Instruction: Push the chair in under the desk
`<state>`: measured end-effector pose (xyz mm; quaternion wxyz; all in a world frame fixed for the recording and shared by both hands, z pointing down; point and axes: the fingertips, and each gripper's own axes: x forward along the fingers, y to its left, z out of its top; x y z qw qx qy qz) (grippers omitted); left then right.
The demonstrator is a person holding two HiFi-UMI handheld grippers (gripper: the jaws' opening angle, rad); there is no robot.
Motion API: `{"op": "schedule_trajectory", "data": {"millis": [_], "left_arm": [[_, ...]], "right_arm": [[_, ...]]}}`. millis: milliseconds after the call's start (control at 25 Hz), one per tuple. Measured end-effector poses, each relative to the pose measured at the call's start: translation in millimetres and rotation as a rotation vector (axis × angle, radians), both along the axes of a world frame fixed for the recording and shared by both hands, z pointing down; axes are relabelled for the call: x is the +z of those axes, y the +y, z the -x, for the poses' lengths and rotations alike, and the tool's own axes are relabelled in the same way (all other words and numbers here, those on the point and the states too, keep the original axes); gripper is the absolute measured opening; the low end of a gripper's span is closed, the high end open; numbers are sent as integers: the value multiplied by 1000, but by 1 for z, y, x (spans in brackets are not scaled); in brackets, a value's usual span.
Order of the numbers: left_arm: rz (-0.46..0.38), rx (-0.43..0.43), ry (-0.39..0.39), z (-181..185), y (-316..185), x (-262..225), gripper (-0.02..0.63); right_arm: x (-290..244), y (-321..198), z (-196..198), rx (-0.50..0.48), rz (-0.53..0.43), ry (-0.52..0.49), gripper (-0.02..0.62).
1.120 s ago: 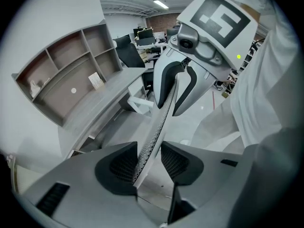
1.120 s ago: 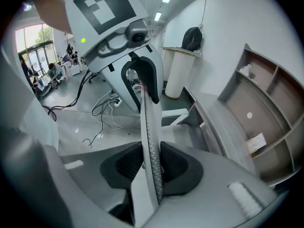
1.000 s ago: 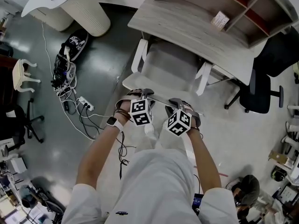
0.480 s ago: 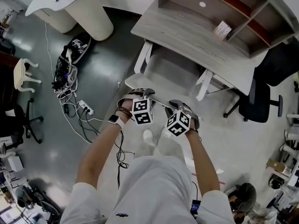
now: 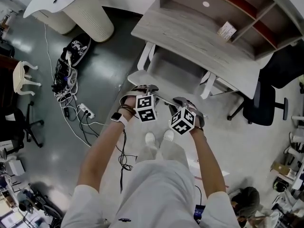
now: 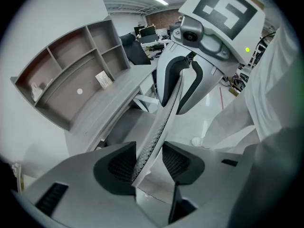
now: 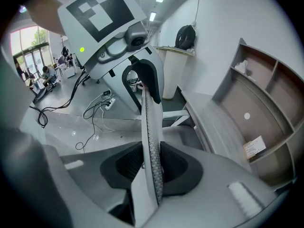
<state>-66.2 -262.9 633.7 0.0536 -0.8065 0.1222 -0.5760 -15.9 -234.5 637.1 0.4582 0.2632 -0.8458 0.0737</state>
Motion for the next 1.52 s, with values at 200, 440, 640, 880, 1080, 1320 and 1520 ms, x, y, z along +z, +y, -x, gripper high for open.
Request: {"op": "schedule_trajectory", "data": {"millis": [200,440,640,880,1080,1320,1520], "left_arm": [[1,-4,-11,-6,-23,-1,176],[-6,-5,-9,-17,-44,-1,175],[-3,-7,-10,-26,-62,-3,175],[-10,-11,-10,-35,-84,-2,176],[-15,-17,-11,-44,-101,-2,176],[-22,-8,-14,-51,-118,-3,176],[-37,-7,-14,-56,-131,-3,176]], "right_arm": [[-1,-22,-7,0,-7,6,115],[-1,-43,-18,-2,-19,9,115],[0,-62,-26,-2,-32,16,115],[-1,-84,-35,-5,-46,18,115],[-1,-102,-44,-8,-65,24,114],[-2,-119,-51,-9,-86,32,114],[-1,-131,-57,-8,-97,40,114]]}}
